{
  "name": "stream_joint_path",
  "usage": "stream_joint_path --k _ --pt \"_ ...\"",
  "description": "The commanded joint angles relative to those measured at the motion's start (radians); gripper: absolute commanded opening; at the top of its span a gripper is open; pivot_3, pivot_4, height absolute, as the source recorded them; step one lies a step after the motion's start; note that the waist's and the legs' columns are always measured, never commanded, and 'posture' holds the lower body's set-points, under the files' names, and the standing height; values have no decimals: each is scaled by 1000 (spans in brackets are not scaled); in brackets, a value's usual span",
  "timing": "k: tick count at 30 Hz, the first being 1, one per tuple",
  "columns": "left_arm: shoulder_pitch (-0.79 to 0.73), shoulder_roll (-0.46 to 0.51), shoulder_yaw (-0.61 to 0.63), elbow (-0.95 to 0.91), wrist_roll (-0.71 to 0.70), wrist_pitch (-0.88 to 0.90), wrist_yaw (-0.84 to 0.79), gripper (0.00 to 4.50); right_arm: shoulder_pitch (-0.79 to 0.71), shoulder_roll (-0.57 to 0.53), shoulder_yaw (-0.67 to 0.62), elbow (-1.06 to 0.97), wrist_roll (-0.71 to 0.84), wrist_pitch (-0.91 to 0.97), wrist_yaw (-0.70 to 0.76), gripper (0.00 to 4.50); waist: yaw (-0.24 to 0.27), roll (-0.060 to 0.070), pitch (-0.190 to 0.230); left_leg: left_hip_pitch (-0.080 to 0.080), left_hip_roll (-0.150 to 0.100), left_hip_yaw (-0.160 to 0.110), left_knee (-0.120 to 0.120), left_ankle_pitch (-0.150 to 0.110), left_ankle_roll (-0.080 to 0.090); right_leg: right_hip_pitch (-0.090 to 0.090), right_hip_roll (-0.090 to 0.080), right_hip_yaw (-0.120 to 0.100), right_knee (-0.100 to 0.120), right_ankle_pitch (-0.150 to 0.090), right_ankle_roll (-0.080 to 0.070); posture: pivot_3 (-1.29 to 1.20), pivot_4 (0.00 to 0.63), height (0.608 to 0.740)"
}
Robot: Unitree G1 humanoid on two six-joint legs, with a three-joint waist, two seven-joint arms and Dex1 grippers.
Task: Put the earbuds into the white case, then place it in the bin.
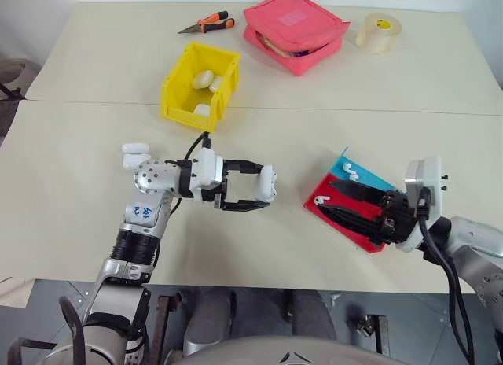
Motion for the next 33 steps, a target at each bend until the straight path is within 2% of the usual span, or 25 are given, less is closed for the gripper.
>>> stream_joint_path --k 1,5,7,10,14,20,24,27,30,33 --pt "-38 -7 -48 -34 46 8 30 2796 -153 14 119 -19 -49 31 -33 1818 -4 0 0 0 0 0 0 0 0 0 0 0 0 0 0 0 150 740" --pt "-43 -20 -68 -51 48 44 60 2796 -304 55 238 15 -101 74 -55 359 -4 0 0 0 1 -1 -1 1 -1 -1 0 -1 0 0 0 0 150 740" --pt "-43 -19 -77 -55 51 52 67 2796 -363 85 268 30 -104 98 -72 56 -4 0 0 -1 0 -1 -1 1 -1 -1 0 -1 0 0 0 0 150 740" --pt "-38 -26 -77 -65 43 56 82 2796 -386 89 295 37 -113 135 -62 56 1 0 0 -2 0 -3 -1 1 -1 -1 0 -2 0 0 0 0 150 740" --pt "-29 -29 -71 -81 36 54 98 2796 -329 49 285 43 -145 146 -36 56 1 0 0 -2 -1 -3 -1 0 -1 -1 -1 -2 -1 0 0 0 150 740" --pt "-1 -37 -16 -110 -26 71 128 2796 -156 1 144 19 -133 82 34 56 0 -1 0 -2 0 -2 -1 0 -1 -1 -1 -2 0 0 0 0 150 740" --pt "44 -13 34 -128 -44 47 148 2796 -77 52 4 22 -120 -30 63 56 -3 0 0 -1 0 -1 -1 0 -1 -1 -1 -2 0 0 0 0 150 740" --pt "103 -4 102 -172 -124 95 169 2796 -23 104 -69 0 -109 -109 77 667 -5 0 0 0 1 -1 -1 1 -1 -1 0 -1 0 0 0 0 150 740" --pt "181 -22 216 -212 -234 92 214 2796 25 155 -73 -33 -191 -232 83 1662 -3 0 0 0 1 -1 -1 1 -1 -1 0 -1 0 0 0 0 150 740" --pt "249 16 272 -227 -240 143 273 2796 50 170 -48 -55 -250 -293 91 2719 -3 0 0 1 1 -3 -1 1 -1 -1 0 0 1 0 0 0 150 740"
